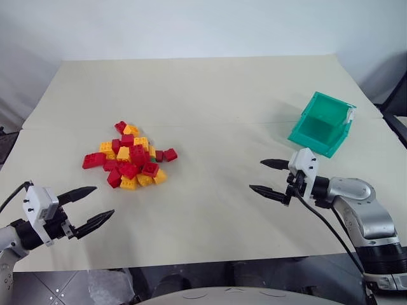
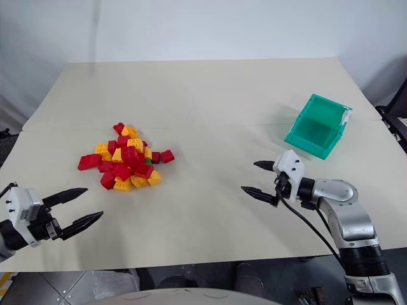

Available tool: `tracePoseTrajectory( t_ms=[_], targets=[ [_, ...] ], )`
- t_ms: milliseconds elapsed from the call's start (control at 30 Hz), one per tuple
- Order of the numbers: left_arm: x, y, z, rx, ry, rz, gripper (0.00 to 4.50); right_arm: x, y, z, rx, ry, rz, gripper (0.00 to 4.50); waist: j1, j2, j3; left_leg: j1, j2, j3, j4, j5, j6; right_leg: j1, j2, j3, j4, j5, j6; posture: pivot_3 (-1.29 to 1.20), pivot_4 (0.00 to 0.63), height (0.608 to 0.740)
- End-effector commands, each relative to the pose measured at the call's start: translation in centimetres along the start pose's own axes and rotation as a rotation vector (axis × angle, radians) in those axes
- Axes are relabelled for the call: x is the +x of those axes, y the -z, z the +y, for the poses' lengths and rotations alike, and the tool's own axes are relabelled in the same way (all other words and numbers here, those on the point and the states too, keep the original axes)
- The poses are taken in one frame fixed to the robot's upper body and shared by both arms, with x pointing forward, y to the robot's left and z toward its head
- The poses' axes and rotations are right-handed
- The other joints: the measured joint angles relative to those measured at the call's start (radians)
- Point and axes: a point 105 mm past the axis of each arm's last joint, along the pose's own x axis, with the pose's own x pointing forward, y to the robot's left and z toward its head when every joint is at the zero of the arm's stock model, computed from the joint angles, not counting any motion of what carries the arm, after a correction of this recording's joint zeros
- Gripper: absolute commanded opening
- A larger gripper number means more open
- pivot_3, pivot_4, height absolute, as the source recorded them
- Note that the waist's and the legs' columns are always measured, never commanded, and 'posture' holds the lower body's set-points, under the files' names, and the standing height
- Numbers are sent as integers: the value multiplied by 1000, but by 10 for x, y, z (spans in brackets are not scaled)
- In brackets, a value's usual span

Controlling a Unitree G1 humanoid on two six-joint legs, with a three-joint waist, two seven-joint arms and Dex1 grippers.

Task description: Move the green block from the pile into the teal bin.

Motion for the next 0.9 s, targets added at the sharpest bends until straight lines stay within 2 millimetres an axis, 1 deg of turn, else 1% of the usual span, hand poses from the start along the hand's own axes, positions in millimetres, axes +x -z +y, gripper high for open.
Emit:
tracePoseTrajectory(
  t_ms=[33, 100, 167, 233, 333, 367, 400, 500, 600, 733, 800, 900],
  targets=[
    [-3, -2, 3, 19, -2, 12, 4500, 1, -10, -1, -43, -14, -30, 4491, 0, 0, 0, 0, 0, 0, 0, 0, 0, 0, 0, 0, 0, 0, 0, 0, 150, 740],
    [-1, -3, 3, -15, -30, 13, 4500, 2, -18, 0, -40, -30, -55, 4491, 0, 0, 0, 0, 0, 0, 0, 0, 0, 0, 0, 0, 0, 0, 0, 0, 150, 740],
    [1, -6, 4, -123, -45, -9, 4500, 3, -25, 1, -37, -42, -78, 4491, 0, 0, 0, 0, 0, 0, 0, 0, 0, 0, 0, 0, 0, 0, 0, 0, 150, 740],
    [1, -9, 4, -95, -53, -11, 4500, 6, -32, 3, -33, -57, -100, 4491, 0, 0, 0, 0, 0, -1, 0, 0, 0, 0, 0, 0, 0, 0, 0, 0, 150, 740],
    [1, -12, 9, -26, -90, 10, 4500, 12, -38, 4, -37, -76, -118, 4491, 0, 0, 0, 0, 0, -1, 0, 0, 0, 0, 0, 0, 0, 0, 0, 0, 150, 740],
    [2, -13, 9, -10, -87, 4, 4500, 13, -38, 4, -39, -78, -121, 4491, 0, 0, 0, 0, 0, -1, 0, 0, 0, 0, 0, 0, 0, 0, 0, 0, 150, 740],
    [4, -15, 5, -13, -42, -5, 4500, 14, -39, 4, -37, -79, -123, 4491, 0, 0, 0, 0, 0, -1, 0, 0, 0, 0, 0, 0, 0, 0, 0, 0, 150, 740],
    [13, -21, -2, 109, -8, -33, 3845, 18, -41, 6, -36, -100, -133, 4500, 1, 0, 0, 0, 0, -1, 0, 0, 0, 0, 0, -1, 0, 0, 0, 0, 150, 740],
    [20, -31, -12, 157, 46, -96, 2926, 21, -45, 8, -43, -115, -149, 4500, 1, 0, 0, 0, -1, -1, 0, 0, 0, 0, -1, 0, 0, 0, 0, 0, 150, 740],
    [32, -42, -25, 210, 152, -147, 1705, 23, -52, 17, -31, -186, -175, 4500, 1, 0, 0, 0, 0, -1, 0, 0, 0, 0, 0, -1, 0, 0, 0, 0, 150, 740],
    [44, -46, -29, 243, 228, -162, 1106, 23, -56, 23, -35, -229, -184, 4500, 7, 0, 0, 0, 0, -1, 1, 0, 0, 0, 0, -1, 0, 0, 0, 0, 150, 740],
    [63, -48, -32, 225, 325, -177, 188, 28, -57, 21, -41, -210, -195, 4500, 13, 0, 0, 0, -1, 0, 2, 0, 0, 0, 0, 0, 1, 0, 0, 0, 150, 740]
  ],
)
